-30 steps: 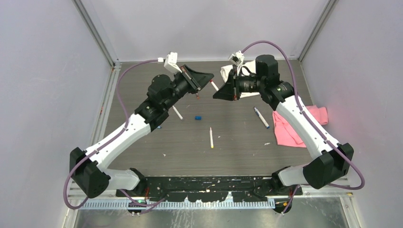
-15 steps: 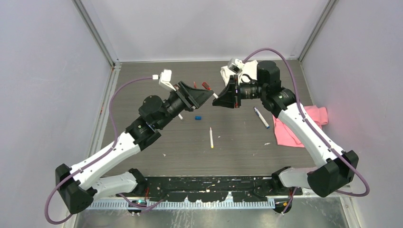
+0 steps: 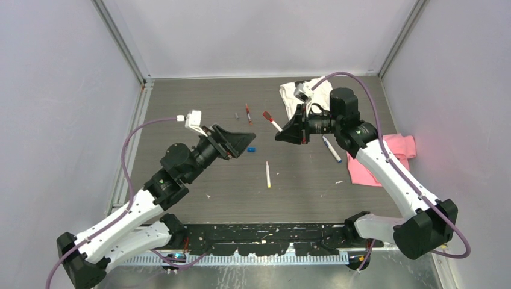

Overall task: Insert the pens into the pen caps
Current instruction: Place the pen at the center of the board.

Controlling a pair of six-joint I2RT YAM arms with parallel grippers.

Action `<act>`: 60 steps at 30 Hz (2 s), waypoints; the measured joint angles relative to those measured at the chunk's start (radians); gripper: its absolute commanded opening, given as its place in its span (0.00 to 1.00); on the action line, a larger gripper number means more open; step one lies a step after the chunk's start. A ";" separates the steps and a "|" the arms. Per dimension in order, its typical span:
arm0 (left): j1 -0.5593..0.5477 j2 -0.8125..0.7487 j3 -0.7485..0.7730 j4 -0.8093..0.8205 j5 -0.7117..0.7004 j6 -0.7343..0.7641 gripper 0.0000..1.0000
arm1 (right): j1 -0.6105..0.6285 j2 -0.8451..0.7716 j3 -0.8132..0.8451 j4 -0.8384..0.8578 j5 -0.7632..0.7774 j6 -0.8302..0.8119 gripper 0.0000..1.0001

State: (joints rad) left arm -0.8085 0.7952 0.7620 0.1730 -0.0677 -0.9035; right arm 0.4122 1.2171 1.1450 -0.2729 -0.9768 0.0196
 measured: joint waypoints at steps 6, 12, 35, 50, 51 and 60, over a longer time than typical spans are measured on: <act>0.012 0.003 -0.140 0.008 0.004 0.055 0.84 | -0.071 -0.027 -0.086 0.013 0.062 -0.016 0.08; 0.042 0.031 -0.147 -0.001 -0.023 0.080 0.84 | -0.108 0.017 -0.167 0.015 0.244 -0.030 0.01; 0.130 0.044 -0.128 -0.199 -0.119 0.100 0.83 | -0.115 0.949 0.540 -0.170 0.720 0.078 0.16; 0.137 0.104 -0.105 -0.201 -0.090 0.097 0.83 | -0.128 1.010 0.606 -0.230 0.740 0.146 0.46; 0.137 0.104 -0.104 -0.201 -0.087 0.097 0.83 | -0.132 1.009 0.606 -0.231 0.734 0.147 0.47; 0.142 0.102 -0.081 -0.212 -0.042 0.103 0.85 | -0.224 0.745 0.483 -0.316 0.493 -0.011 0.56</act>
State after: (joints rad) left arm -0.6670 0.8970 0.6807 -0.0387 -0.1093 -0.8009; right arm 0.1883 1.9617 1.6279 -0.5892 -0.4835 0.0082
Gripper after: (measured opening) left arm 0.835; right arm 0.531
